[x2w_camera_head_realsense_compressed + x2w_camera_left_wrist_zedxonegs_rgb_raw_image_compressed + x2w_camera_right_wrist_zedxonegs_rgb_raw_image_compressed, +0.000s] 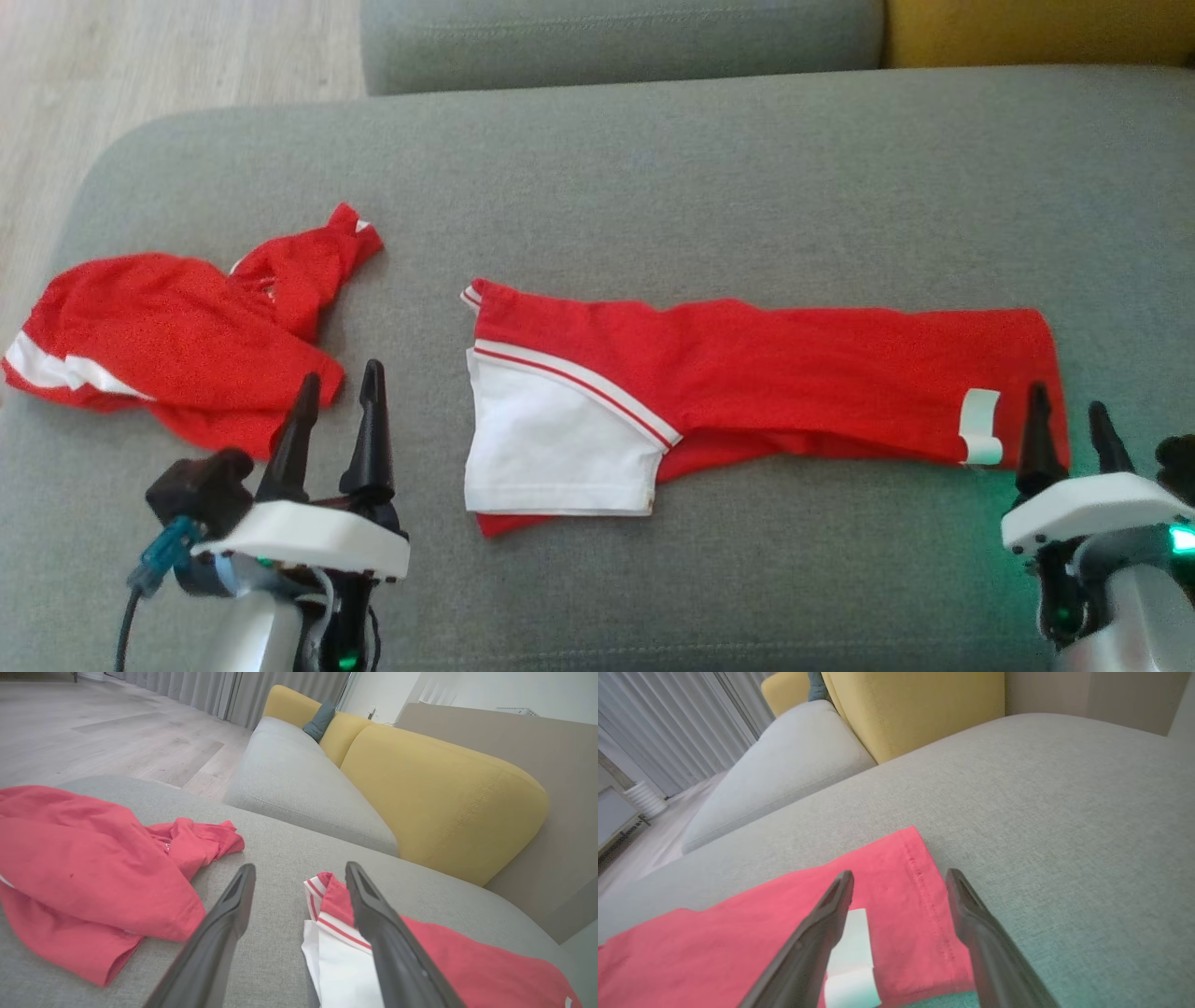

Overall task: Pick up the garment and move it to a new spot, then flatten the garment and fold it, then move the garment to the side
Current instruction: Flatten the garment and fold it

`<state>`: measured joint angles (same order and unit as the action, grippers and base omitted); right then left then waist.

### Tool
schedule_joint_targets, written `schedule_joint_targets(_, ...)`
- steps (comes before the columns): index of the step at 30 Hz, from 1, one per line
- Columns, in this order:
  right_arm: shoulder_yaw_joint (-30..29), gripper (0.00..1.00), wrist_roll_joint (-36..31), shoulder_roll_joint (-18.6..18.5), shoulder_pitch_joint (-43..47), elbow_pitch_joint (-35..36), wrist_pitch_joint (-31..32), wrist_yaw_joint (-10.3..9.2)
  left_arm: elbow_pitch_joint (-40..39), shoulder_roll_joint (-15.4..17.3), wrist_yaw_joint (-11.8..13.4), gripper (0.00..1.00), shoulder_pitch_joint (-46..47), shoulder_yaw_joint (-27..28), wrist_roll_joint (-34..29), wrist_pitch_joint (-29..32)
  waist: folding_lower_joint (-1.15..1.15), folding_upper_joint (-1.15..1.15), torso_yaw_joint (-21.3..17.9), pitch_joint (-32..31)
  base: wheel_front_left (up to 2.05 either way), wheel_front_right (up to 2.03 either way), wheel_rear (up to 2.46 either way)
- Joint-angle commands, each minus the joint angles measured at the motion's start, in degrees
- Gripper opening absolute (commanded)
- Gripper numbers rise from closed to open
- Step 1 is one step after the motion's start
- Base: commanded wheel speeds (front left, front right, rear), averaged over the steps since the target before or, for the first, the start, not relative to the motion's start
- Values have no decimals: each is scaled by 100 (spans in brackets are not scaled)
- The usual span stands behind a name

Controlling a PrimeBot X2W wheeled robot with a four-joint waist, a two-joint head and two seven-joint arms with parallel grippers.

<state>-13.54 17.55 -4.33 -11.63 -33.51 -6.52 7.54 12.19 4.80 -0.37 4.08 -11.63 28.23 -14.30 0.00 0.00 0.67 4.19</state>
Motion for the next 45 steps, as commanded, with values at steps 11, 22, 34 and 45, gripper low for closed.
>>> schedule_joint_targets(11,-787,100,-889,110,-957,-754,416,-5,123,-144,-311,100,475,412,-214,-70,0,0,156,375,0,0,0)
schedule_joint_targets(22,-995,100,-1154,139,-1287,-1210,771,-5,191,-176,-390,100,596,565,-313,-70,0,0,180,594,0,0,0)
schedule_joint_targets(34,-1104,0,-1310,-21,-1230,-1225,850,-5,322,-187,-439,100,574,676,-415,-70,0,0,107,400,0,0,0)
schedule_joint_targets(45,-2516,0,-2949,-443,-1370,-611,788,-5,330,-191,-378,100,454,558,-263,-70,0,0,99,60,0,0,0)
